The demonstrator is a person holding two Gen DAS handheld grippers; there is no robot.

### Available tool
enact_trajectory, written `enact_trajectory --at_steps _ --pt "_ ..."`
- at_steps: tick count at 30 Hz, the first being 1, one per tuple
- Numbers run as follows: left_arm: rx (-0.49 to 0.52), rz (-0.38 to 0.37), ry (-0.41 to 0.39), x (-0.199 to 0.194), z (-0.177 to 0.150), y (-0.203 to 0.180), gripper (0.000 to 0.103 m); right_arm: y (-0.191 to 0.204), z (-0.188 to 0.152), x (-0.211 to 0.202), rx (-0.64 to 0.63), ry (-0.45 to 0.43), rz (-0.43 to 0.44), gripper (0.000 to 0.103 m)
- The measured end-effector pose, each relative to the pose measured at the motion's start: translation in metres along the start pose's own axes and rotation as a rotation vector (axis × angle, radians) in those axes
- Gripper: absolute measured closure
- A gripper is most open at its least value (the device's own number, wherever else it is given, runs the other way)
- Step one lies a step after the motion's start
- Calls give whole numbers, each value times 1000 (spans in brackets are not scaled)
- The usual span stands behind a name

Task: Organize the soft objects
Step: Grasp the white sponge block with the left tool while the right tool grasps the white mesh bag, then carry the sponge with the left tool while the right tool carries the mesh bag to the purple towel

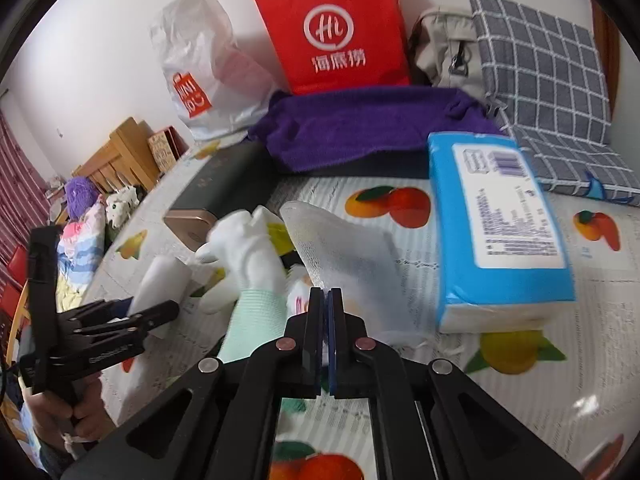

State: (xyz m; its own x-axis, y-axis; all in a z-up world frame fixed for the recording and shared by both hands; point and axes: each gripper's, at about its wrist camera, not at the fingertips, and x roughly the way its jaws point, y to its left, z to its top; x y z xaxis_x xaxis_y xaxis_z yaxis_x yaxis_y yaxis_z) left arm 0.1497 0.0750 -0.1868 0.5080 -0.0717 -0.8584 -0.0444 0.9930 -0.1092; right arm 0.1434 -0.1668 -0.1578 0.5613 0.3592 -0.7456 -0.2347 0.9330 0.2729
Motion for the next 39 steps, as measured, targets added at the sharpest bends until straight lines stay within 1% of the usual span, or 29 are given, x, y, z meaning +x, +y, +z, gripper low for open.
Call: enact_trajectory --at_steps 6,11,15,16,17,18,19,20,21,22,23,24,25,26,28,31,33,34,37,39 --pt "-5 21 -17 -11 -4 0 55 2 -8 -49 -5 -51 -17 101" --pt "-8 27 -26 -18 -7 -1 55 -8 -34 -83 -2 -53 -63 101" --pt "-20 38 -26 -20 -9 0 55 -26 -56 -88 9 -27 -144 101" --pt "-20 38 -26 -20 -10 0 55 -28 -60 -85 8 -13 -151 96" --pt "-19 39 -27 -20 -11 0 55 -31 -66 -77 -2 21 -159 95" --pt "-16 42 -26 -21 -11 -1 55 -31 -69 -72 -9 37 -161 94" --pt "-15 43 -26 -21 -12 -2 55 -32 -75 -65 -17 55 -163 85" --pt "-15 42 -27 -22 -13 -2 55 -33 -79 -61 -19 63 -172 67" --pt "-14 41 -28 -23 -14 -3 55 -34 -82 -59 -21 63 -183 57" --pt "-14 42 -28 -23 -15 -3 55 -35 -85 -56 -23 54 -202 40" --pt "-13 43 -28 -23 -15 -4 55 -37 -87 -55 -28 36 -230 30" --pt "-13 44 -26 -23 -16 -4 55 -39 -88 -53 -26 26 -251 26" --pt "-13 44 -24 -22 -16 -4 55 -41 -89 -51 -20 24 -267 19" --pt "-13 44 -23 -22 -16 -4 55 -45 -88 -47 -6 23 -275 17" --pt "-11 40 -21 -22 -16 -6 55 -50 -88 -39 9 30 -258 17" --pt "-5 36 -25 -23 -15 -7 55 -52 -88 -23 9 51 -255 16" --pt "-7 35 -35 -25 -14 -6 55 -51 -90 -11 3 77 -257 11" --pt "-9 34 -40 -27 -13 -6 55 -47 -91 -9 -19 69 -267 6" --pt "-11 36 -54 -32 -7 -7 55 -39 -94 -5 -68 53 -282 6" --pt "-6 40 -65 -35 -3 -9 55 -40 -94 -5 -68 41 -270 10"
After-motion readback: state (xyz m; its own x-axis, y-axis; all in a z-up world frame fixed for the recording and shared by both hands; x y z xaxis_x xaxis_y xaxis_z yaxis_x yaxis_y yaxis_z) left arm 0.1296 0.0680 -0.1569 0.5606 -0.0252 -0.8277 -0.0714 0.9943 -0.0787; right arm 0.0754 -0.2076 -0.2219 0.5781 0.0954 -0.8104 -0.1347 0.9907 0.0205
